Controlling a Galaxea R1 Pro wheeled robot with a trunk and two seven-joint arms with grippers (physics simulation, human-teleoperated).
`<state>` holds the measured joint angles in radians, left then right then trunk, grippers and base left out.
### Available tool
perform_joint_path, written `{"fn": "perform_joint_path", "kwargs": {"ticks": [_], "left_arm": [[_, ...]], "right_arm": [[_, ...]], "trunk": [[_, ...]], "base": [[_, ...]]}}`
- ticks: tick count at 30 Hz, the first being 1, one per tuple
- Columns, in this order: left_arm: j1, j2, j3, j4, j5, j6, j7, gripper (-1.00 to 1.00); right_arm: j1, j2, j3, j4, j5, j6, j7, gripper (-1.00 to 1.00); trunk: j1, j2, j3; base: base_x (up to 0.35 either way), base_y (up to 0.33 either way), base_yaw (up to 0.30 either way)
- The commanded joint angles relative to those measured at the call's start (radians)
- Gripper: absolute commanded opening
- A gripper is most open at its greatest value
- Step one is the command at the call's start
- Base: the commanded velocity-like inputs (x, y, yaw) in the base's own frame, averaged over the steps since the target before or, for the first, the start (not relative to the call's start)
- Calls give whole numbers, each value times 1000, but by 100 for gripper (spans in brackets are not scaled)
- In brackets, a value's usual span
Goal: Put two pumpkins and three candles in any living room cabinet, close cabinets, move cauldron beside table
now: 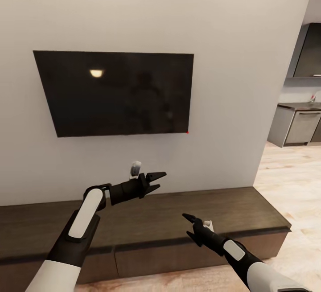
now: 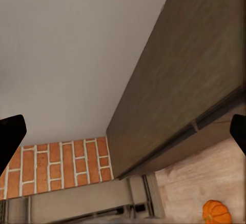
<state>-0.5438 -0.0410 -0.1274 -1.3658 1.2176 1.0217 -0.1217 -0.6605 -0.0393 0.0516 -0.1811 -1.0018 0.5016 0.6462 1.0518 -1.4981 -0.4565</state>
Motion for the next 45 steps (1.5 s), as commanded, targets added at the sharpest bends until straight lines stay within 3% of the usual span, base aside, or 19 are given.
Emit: {"fn": "perform_joint_path", "kwargs": {"ticks": [1, 8, 20, 25, 29, 30, 31, 35, 45], "left_arm": [[-1, 1, 2, 0, -7, 3, -10, 100], [-1, 42, 1, 0, 17, 3, -11, 100], [-1, 49, -4, 32, 29, 4, -13, 100], [-1, 54, -3, 31, 87, 4, -13, 100], [-1, 59, -6, 31, 99, 5, -13, 100], [-1, 59, -6, 31, 102, 5, -13, 100], [-1, 60, -6, 31, 102, 5, -14, 100], [-1, 61, -6, 31, 102, 5, -13, 100], [-1, 61, -6, 30, 102, 6, -16, 100]], "right_arm": [[-1, -1, 6, 1, -9, 8, 2, 100], [0, -1, 9, 3, -8, 11, 4, 100], [1, -2, 10, 3, -7, 11, 2, 100], [1, -2, 12, 3, -6, 10, 4, 100], [1, -2, 14, 2, -4, 8, 35, 100], [1, -2, 13, 3, 60, 6, 73, 100], [1, -2, 13, 3, 86, 5, 80, 100], [1, -2, 13, 3, 150, 5, 114, 100], [1, -2, 13, 3, 156, 3, 168, 100]], "trunk": [[4, -8, -4], [31, -57, -26], [77, -141, -64], [96, -176, -80], [111, -204, -92], [115, -211, -95], [119, -218, -98], [134, -246, -111], [173, -316, -142]], "base": [[0, 0, 0], [0, 0, 0], [0, 0, 0], [0, 0, 0], [0, 0, 0], [0, 0, 0], [0, 0, 0], [0, 0, 0], [37, 0, 0]]}}
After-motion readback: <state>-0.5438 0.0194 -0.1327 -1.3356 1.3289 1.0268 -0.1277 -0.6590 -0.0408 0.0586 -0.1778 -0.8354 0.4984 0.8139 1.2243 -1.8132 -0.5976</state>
